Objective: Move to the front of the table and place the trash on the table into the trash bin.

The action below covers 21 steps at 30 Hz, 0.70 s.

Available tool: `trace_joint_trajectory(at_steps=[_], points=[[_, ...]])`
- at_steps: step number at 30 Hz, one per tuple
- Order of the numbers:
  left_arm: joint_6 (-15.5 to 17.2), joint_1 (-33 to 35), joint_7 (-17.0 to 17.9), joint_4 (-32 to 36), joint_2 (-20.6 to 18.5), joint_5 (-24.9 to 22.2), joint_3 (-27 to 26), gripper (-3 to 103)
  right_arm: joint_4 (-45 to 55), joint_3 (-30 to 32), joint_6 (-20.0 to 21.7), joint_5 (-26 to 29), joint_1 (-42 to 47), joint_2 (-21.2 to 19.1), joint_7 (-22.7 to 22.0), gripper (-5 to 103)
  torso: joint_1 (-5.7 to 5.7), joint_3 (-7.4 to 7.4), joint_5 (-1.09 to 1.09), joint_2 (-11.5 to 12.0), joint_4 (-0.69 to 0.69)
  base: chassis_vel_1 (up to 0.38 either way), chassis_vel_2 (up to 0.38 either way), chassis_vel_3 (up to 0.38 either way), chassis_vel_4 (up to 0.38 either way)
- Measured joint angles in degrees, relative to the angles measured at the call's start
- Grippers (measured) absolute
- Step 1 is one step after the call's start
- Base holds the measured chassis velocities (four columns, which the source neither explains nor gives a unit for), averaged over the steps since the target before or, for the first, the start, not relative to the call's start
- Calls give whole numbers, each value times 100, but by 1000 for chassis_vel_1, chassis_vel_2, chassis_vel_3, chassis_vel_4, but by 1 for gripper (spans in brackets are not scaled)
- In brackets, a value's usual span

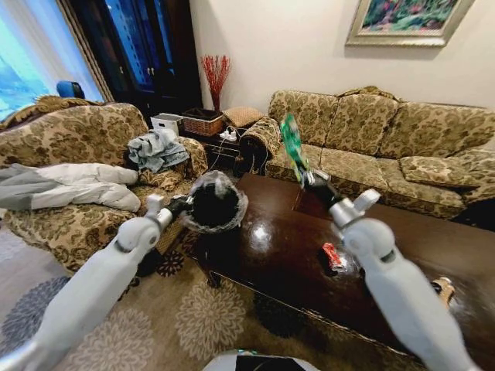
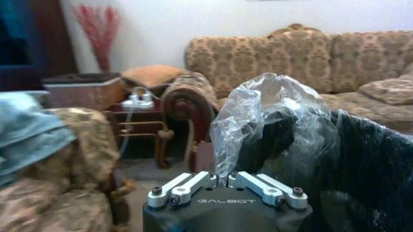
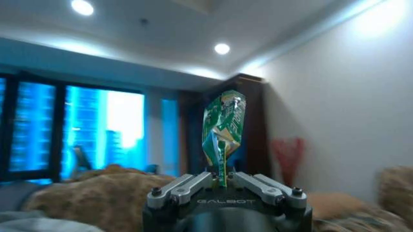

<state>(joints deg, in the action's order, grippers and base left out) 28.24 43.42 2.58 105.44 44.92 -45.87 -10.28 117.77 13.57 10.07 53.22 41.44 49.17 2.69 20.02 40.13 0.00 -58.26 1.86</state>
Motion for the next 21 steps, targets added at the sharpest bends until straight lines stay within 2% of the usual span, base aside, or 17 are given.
trace_joint_trajectory(at_steps=[2,4,8,9,12,21], points=[[118,-436,68,-80,8,-223,491,3,-55,-443,-90,83,-342,-37,35,0,-1,0,0,0,0,0,0,0,0],[138,-585,81,-112,8,-263,659,3,-110,-637,-119,47,-459,-19,60,0,-1,-1,-1,0,-1,0,0,0,0],[204,-992,112,-116,-31,-486,1092,3,-468,-1462,-293,-581,-662,280,196,0,0,0,2,0,-1,0,0,0,0],[204,-992,112,-116,-31,-486,1092,3,-468,-1462,-293,-581,-662,280,196,0,0,0,2,0,-1,0,0,0,0],[324,-1131,118,-55,-41,-690,1205,3,-735,-1934,-504,-1146,-595,610,270,0,0,0,0,0,2,0,0,0,0],[364,-1131,114,6,-61,-778,1209,3,-948,-2226,-564,-1572,-438,814,272,-1,-2,-1,0,0,0,0,0,0,0]])
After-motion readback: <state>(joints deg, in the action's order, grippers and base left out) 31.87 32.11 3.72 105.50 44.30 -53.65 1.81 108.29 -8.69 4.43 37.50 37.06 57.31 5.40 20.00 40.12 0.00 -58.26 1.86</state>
